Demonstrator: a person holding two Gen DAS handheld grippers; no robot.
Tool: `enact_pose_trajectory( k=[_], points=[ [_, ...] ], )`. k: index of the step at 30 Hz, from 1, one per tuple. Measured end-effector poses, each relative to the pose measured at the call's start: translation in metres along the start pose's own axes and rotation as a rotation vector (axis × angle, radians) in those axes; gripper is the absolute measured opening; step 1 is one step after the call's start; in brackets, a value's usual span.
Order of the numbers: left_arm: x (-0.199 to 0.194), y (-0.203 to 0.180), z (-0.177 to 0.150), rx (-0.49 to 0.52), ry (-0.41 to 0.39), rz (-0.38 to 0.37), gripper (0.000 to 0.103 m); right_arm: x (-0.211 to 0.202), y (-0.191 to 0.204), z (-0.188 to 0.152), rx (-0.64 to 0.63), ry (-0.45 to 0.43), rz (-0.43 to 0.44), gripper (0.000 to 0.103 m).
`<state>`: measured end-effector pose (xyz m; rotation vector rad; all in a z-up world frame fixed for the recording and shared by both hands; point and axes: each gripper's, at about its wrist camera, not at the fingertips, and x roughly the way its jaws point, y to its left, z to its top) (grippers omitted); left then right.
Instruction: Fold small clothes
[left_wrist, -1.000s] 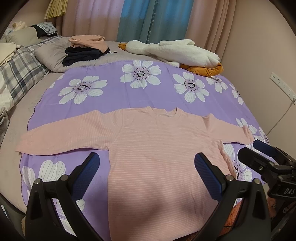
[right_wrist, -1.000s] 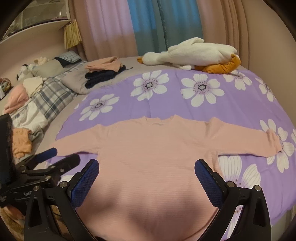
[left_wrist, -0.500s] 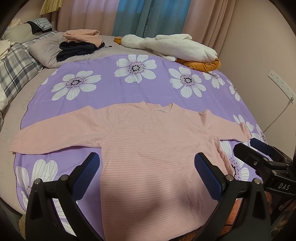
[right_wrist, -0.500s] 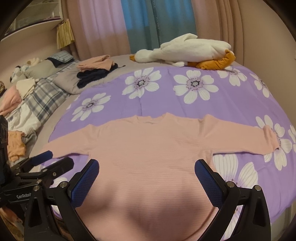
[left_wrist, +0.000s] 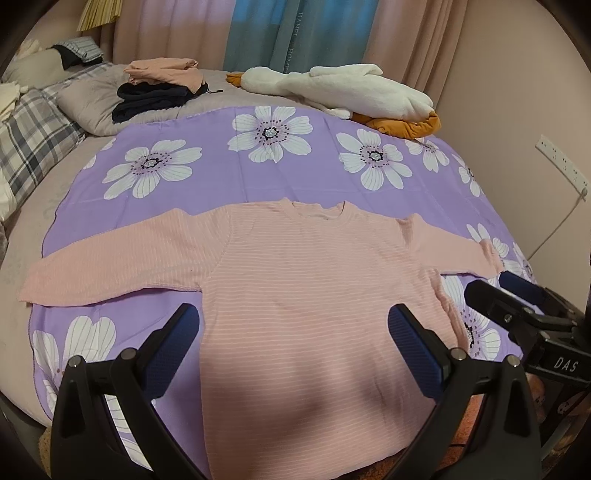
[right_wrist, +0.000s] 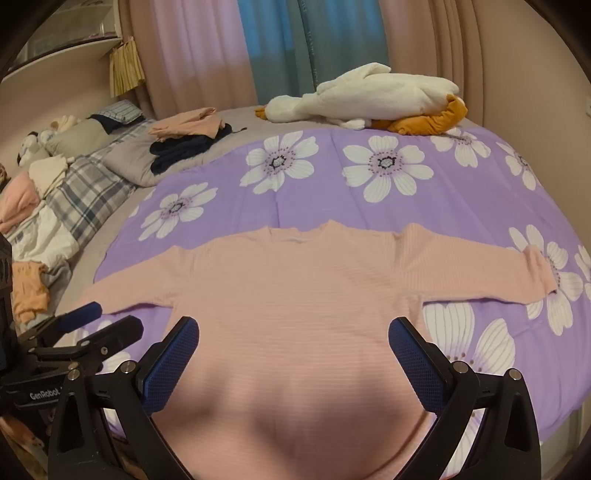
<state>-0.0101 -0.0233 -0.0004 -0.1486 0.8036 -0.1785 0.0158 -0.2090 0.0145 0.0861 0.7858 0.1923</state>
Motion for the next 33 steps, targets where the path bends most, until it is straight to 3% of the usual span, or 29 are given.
enact_pose_trajectory(
  k=[33],
  points=[
    [-0.0031,-0.0092,-0.0026,0.001,0.016,-0.038,0.102,-0.0004,-0.0055,0.0017,0.017,-0.004,0.009,0.102]
  ],
)
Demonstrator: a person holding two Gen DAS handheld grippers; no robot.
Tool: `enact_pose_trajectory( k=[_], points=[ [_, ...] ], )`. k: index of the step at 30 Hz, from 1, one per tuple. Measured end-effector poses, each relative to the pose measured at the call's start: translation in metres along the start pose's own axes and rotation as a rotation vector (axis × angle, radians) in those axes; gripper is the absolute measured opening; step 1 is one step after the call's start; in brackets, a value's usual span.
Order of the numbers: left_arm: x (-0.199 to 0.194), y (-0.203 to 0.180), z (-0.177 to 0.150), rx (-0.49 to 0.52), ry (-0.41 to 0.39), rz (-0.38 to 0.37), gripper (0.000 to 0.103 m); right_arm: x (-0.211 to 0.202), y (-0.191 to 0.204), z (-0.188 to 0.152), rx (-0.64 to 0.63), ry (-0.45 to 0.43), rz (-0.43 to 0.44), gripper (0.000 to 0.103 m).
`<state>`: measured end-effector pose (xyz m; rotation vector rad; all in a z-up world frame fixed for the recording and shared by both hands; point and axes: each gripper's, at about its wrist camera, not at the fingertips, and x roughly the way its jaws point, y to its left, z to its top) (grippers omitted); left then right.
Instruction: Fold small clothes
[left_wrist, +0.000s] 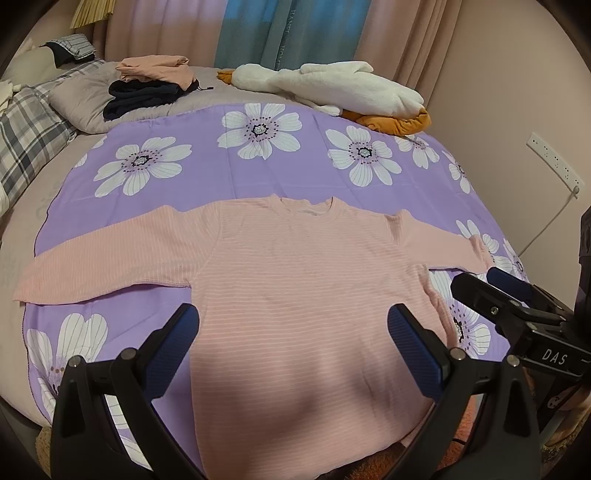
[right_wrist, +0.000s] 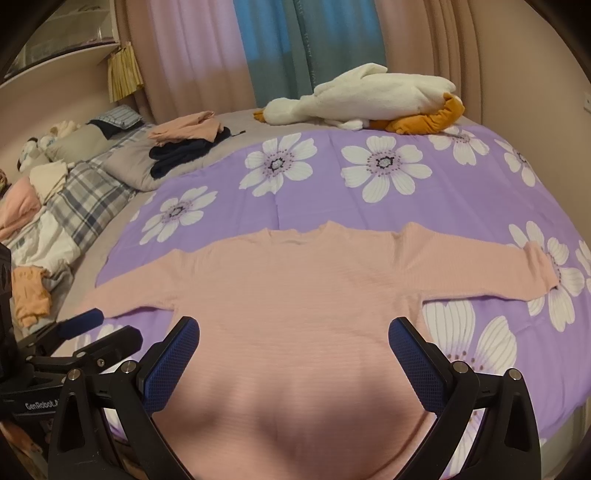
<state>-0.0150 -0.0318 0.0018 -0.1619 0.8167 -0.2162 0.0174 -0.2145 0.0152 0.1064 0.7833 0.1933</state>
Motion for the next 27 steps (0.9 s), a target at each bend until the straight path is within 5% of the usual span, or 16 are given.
enact_pose_trajectory(
  k=[27],
  points=[
    [0.049,-0.009,0.014,-0.014,0.069,-0.1,0.1,0.008,-0.046,-0.001,0.147,0.003,0.002,0.097]
  ],
)
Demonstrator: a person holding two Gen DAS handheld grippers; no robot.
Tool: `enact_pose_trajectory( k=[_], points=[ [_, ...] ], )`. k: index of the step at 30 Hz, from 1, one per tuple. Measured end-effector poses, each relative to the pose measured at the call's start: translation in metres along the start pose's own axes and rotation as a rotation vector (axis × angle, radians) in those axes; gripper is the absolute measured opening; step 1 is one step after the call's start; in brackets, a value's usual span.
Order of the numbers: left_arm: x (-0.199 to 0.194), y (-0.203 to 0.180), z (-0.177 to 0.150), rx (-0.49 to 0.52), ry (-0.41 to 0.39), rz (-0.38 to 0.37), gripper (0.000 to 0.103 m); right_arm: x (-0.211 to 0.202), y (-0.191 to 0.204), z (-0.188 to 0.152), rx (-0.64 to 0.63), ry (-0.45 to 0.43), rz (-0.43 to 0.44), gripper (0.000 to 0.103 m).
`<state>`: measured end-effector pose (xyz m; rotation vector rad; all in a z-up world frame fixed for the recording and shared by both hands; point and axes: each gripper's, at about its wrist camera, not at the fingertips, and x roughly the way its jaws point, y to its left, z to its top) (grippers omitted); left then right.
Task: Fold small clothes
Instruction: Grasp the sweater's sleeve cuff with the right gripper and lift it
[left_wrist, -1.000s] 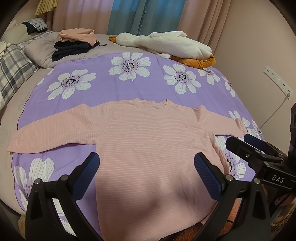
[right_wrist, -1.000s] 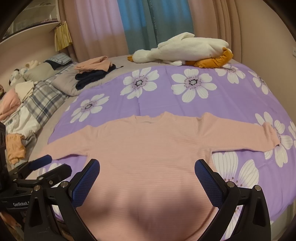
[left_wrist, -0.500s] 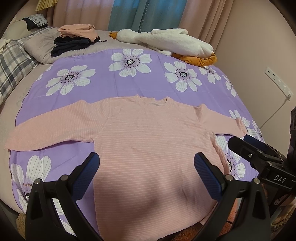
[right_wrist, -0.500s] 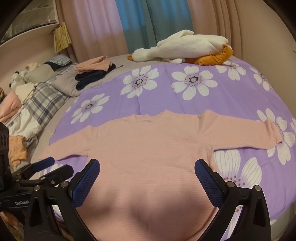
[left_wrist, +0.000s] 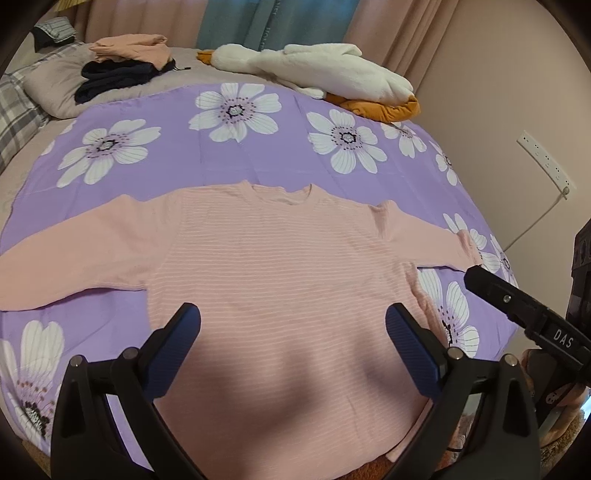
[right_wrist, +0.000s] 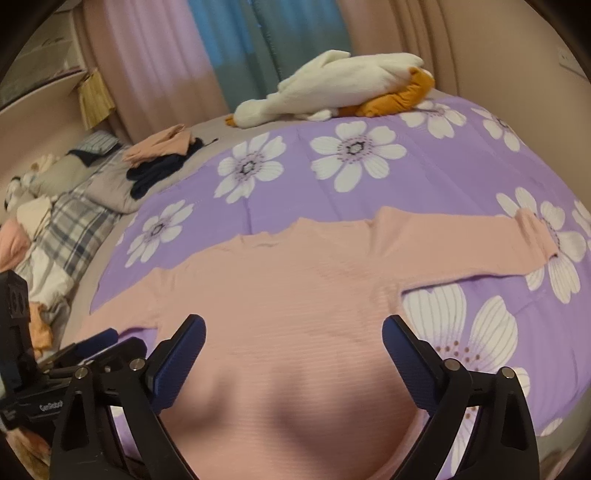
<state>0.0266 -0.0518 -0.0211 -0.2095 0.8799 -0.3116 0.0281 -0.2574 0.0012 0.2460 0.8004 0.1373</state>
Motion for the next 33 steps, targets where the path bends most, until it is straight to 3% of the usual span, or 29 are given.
enact_pose_trajectory(
  k=[4,7,15,18,25,29,30,31,33],
  points=[
    [0.023,-0.002,0.004,-0.016,0.046,-0.017,0.095,-0.002,-0.025,0.005,0.06,-0.018,0.006,0.092],
    [0.04,-0.003,0.0,-0.023,0.081,-0.028,0.085,-0.003,-0.063,0.015,0.147,-0.034,-0.006,0.089],
    [0.085,0.003,-0.011,-0.063,0.166,-0.002,0.056,0.004,-0.23,0.022,0.517,-0.038,-0.231,0.065],
    [0.095,0.004,-0.012,-0.067,0.175,-0.004,0.052,0.01,-0.279,0.021,0.596,-0.047,-0.304,0.061],
    [0.115,0.006,-0.019,-0.09,0.215,-0.006,0.052,0.054,-0.355,0.024,0.811,-0.039,-0.274,0.059],
    [0.115,0.009,-0.02,-0.091,0.205,-0.011,0.052,0.072,-0.37,0.03,0.839,-0.074,-0.278,0.037],
    [0.115,0.01,-0.02,-0.097,0.204,-0.013,0.052,0.074,-0.371,0.033,0.835,-0.077,-0.283,0.019],
    [0.115,0.01,-0.02,-0.104,0.205,-0.017,0.052,0.076,-0.37,0.037,0.829,-0.074,-0.287,0.008],
    [0.113,0.013,-0.018,-0.119,0.203,-0.022,0.052,0.069,-0.37,0.04,0.821,-0.097,-0.296,0.006]
  ],
)
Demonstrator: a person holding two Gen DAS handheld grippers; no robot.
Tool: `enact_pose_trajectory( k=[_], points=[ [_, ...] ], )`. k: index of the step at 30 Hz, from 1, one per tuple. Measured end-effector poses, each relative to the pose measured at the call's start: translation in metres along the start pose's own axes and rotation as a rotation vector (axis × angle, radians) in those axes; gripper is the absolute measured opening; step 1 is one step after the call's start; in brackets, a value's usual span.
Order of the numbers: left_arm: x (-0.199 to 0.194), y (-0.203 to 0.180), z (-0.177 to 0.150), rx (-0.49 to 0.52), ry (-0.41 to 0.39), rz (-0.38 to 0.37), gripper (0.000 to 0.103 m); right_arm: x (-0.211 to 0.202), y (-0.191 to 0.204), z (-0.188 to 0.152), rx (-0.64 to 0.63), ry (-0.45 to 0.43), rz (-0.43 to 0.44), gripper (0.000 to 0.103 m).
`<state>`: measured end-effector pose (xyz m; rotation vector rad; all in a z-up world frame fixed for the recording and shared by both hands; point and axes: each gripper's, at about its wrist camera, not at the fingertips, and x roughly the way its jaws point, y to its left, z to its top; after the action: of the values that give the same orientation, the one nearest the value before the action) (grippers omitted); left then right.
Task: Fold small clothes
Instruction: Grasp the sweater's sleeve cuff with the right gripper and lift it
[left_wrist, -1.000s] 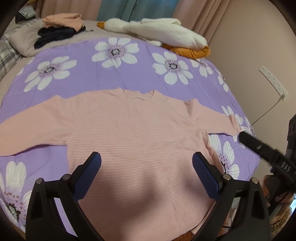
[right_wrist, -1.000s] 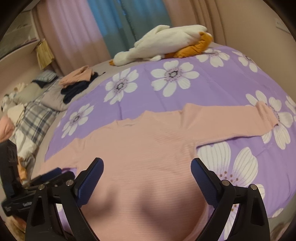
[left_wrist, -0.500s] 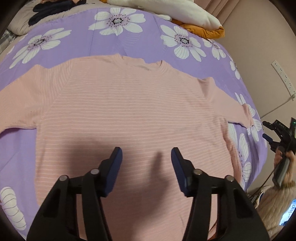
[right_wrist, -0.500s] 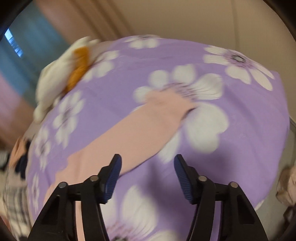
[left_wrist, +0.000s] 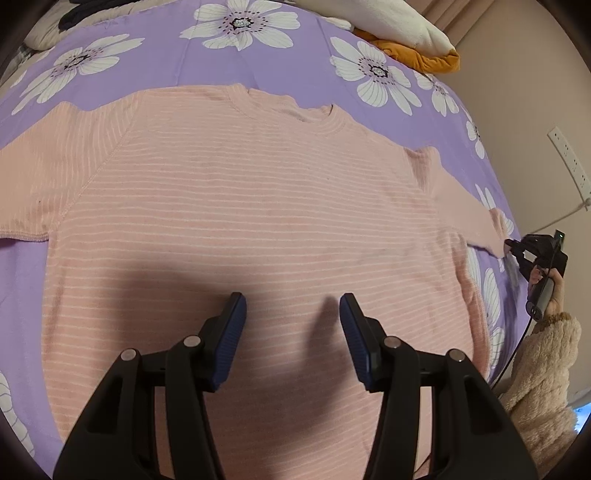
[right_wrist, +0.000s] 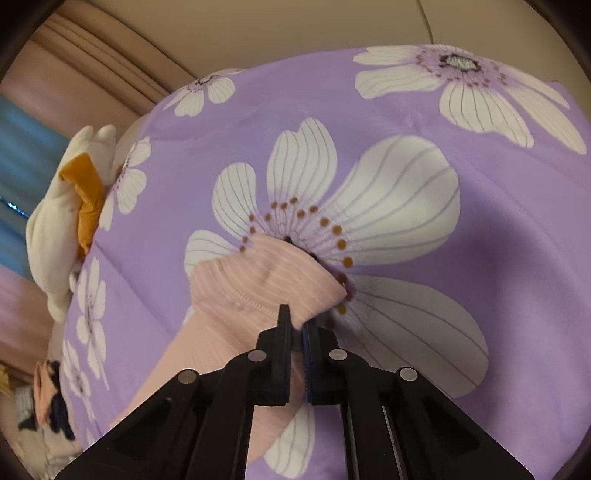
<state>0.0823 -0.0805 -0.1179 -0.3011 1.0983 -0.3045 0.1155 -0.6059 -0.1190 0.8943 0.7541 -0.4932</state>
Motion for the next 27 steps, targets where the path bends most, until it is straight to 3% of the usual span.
enact_pose_trajectory(
  k=[3,6,8,13,20,27],
  points=[
    [-0.006,0.003,0.003,-0.007,-0.022,0.011,0.052,-0.032,0.004,0.003,-0.045,-0.131,-0.048,0.006],
    [-0.013,0.01,0.007,-0.021,-0.045,0.022,0.052,-0.041,0.003,0.01,-0.041,-0.158,-0.049,0.006],
    [-0.019,0.015,0.01,-0.038,-0.062,0.02,0.052,-0.037,0.007,0.011,-0.061,-0.147,-0.096,0.006],
    [-0.036,0.027,0.015,-0.072,-0.093,0.034,0.053,-0.062,0.064,0.001,-0.221,-0.248,-0.089,0.006],
    [-0.062,0.04,0.018,-0.095,-0.139,0.053,0.057,-0.101,0.158,-0.037,-0.462,-0.267,0.086,0.006],
    [-0.083,0.052,0.017,-0.11,-0.184,0.044,0.06,-0.115,0.227,-0.109,-0.651,-0.181,0.256,0.006]
  ],
)
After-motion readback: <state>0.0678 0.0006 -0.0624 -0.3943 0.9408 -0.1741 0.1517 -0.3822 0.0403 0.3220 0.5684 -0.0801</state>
